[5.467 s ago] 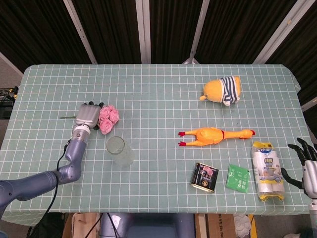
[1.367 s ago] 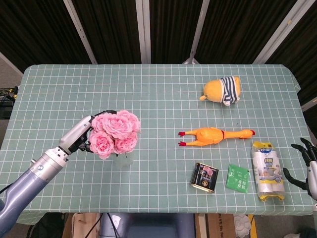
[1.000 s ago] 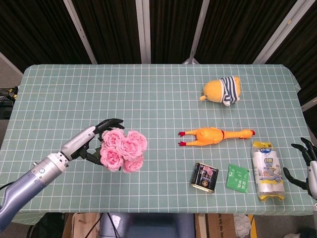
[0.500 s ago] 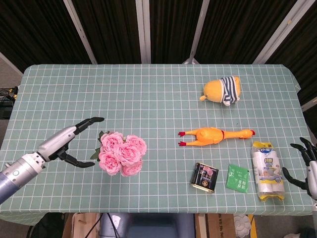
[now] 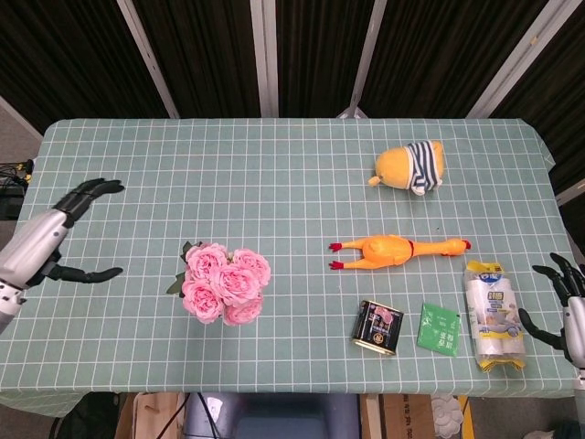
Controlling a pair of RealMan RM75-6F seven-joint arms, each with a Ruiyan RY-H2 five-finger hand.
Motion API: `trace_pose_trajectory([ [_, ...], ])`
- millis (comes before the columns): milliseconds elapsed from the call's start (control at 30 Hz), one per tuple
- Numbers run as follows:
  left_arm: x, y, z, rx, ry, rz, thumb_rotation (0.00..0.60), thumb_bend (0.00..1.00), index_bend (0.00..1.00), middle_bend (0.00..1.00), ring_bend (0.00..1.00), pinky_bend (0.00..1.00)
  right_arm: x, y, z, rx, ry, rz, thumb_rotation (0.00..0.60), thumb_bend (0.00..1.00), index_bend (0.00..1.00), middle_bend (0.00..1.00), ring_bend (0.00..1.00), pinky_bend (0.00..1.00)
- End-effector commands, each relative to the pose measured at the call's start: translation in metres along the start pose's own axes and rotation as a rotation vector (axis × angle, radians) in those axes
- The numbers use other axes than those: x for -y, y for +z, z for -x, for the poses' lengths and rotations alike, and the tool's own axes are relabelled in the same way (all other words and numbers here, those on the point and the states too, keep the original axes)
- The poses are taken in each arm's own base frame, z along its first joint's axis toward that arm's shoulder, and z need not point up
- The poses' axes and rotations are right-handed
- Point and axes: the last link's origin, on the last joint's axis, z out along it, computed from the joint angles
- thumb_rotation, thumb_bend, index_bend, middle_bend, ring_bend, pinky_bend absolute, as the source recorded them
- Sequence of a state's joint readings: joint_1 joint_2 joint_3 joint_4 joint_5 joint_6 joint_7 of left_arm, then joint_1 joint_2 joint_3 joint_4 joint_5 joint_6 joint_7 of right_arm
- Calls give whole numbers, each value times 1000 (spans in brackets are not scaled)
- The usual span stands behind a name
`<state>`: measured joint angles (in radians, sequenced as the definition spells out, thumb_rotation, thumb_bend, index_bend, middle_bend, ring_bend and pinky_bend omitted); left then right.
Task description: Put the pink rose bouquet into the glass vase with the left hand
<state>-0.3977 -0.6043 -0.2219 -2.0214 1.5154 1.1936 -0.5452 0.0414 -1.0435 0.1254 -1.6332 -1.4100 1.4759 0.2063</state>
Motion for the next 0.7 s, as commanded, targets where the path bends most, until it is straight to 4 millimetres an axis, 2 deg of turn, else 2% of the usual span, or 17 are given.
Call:
trace_pose_trajectory([
  [33,48,-79,34,-176,331,-200,600,82,86,104,0,74,1,-1,-1,0,-14,-16,600,319,256,113,132,36],
  [167,71,-108,66,-161,377,-249,600,82,86,102,0,68,5,-3,-4,-13,-35,-53,600,319,255,113,132,36],
  [300,91,-121,86,-150,240,-277,600,88,85,89,0,60,7,-4,-4,-6,-35,-79,600,319,255,113,132,36],
  [367,96,-121,87,-124,263,-274,600,91,83,88,0,59,7,-4,-5,-3,-38,-82,600,319,256,113,132,36],
  [533,90,-119,90,-167,288,-234,600,92,83,87,0,59,6,-4,-6,-4,-46,-81,600,319,256,112,132,36],
  [700,97,-120,89,-146,288,-274,600,92,86,88,0,59,6,-5,-6,7,-61,-80,600,319,256,113,132,36],
])
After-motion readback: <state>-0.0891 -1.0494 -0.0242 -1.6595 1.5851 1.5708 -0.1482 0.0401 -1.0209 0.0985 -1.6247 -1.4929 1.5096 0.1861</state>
